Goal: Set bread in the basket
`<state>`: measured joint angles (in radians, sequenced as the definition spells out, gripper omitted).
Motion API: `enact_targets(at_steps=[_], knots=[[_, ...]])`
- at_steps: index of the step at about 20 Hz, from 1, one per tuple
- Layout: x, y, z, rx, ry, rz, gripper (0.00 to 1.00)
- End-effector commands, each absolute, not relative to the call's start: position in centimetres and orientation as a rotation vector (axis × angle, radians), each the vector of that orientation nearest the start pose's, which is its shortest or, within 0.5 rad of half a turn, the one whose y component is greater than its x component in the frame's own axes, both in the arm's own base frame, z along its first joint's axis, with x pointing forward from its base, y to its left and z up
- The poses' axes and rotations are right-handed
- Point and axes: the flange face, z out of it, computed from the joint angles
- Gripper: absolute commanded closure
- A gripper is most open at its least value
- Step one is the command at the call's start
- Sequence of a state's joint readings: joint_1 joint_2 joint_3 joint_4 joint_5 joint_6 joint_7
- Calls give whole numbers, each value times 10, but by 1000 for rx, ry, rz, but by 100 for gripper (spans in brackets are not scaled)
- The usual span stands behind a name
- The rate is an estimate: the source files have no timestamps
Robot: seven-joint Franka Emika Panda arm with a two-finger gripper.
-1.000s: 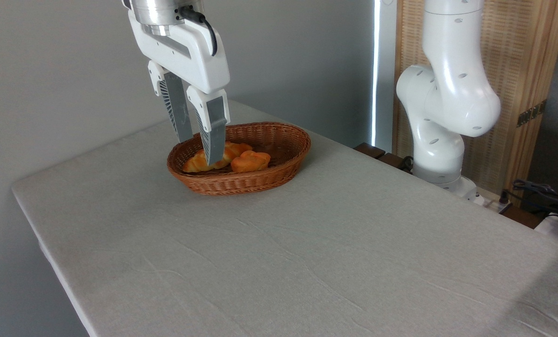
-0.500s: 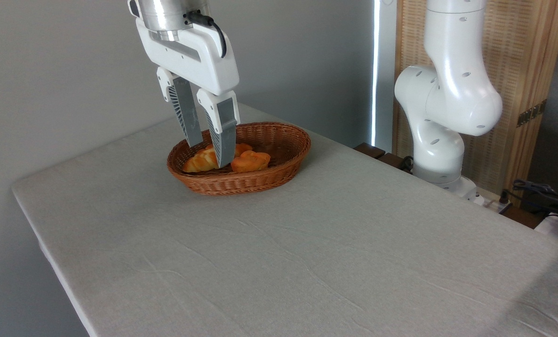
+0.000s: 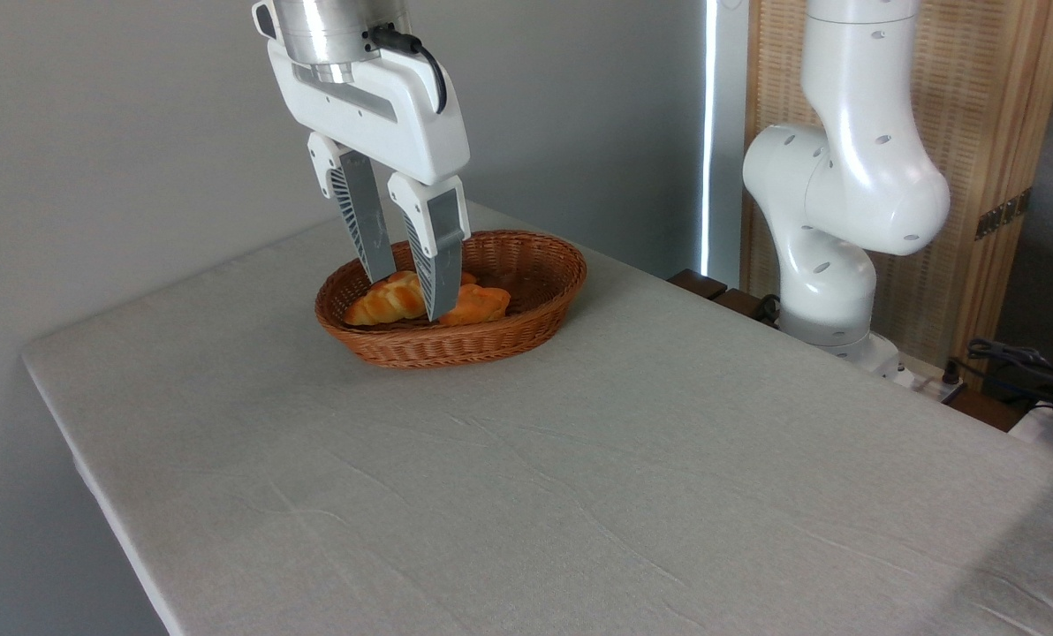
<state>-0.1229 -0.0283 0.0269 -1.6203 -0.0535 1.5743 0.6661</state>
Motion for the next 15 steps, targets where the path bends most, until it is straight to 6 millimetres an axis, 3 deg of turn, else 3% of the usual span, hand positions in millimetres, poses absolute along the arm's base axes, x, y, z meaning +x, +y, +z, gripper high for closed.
enact_targets(at_steps=[1, 15], knots=[[532, -56, 616, -2965, 1169, 33, 0], [534, -52, 619, -2937, 1135, 12, 0]])
